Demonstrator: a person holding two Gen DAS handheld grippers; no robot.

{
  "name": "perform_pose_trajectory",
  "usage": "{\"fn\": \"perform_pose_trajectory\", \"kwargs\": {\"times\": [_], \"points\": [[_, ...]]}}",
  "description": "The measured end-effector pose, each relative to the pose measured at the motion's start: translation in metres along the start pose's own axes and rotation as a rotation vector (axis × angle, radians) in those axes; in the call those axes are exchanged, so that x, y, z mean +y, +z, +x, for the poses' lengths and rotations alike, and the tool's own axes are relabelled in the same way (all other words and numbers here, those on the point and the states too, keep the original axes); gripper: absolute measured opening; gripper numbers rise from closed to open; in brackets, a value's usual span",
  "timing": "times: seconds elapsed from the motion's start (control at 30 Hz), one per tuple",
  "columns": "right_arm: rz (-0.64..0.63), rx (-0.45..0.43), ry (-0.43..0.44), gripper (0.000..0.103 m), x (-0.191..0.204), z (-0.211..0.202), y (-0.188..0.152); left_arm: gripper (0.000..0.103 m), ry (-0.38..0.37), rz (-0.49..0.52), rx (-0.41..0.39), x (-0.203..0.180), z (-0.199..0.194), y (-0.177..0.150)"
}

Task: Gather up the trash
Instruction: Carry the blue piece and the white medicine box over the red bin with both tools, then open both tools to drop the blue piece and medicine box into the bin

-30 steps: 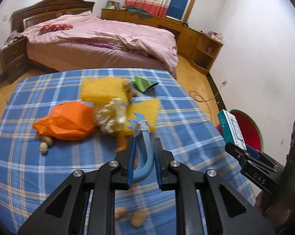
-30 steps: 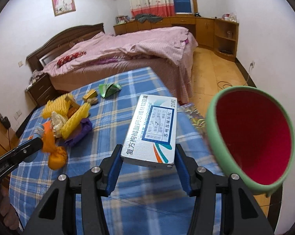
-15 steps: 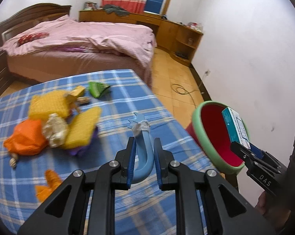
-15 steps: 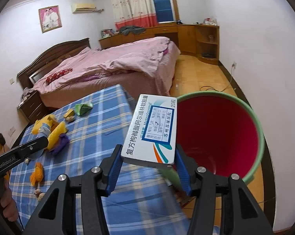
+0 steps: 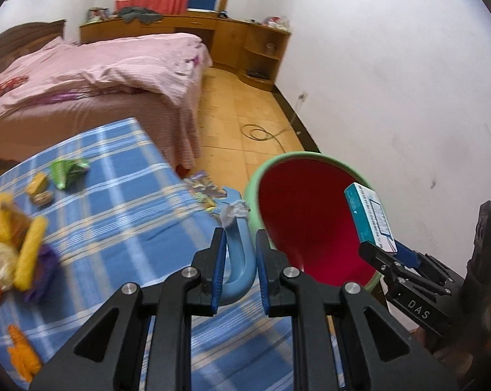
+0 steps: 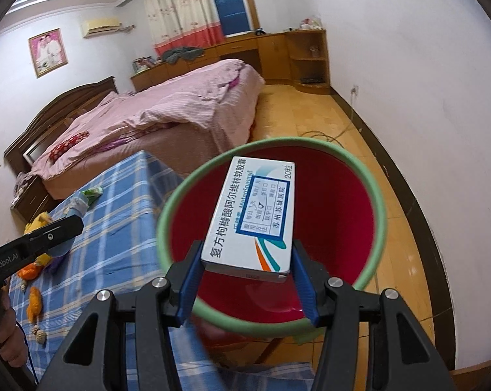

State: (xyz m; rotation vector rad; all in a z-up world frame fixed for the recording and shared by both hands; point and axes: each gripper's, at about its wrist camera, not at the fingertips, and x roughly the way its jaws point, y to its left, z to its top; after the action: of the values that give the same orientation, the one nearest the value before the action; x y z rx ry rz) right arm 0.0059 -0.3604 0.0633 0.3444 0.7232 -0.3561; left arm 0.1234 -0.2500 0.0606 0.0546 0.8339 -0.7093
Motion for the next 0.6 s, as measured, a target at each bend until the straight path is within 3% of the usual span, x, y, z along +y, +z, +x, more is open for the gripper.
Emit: {"fn": "perform_pose_trajectory", "kwargs": {"times": [0.37,0.47,0.6], "points": [[0.064,0.016,-0.031,0.056,-0.036,0.017,0.000,0.019,-0.076,0.061,0.055,-0.034,0.052,0.013],[0.073,0.019,-0.027,0.056,-0.040,0.020,-0.001,0.029,-0.064,0.070,0.067,-0.037,0.057,0.013],[0.076,0.015,-0.020,0.056,-0.040,0.021,-0.002,0.030,-0.061,0.067,0.071,-0.037,0.058,0.012]]}}
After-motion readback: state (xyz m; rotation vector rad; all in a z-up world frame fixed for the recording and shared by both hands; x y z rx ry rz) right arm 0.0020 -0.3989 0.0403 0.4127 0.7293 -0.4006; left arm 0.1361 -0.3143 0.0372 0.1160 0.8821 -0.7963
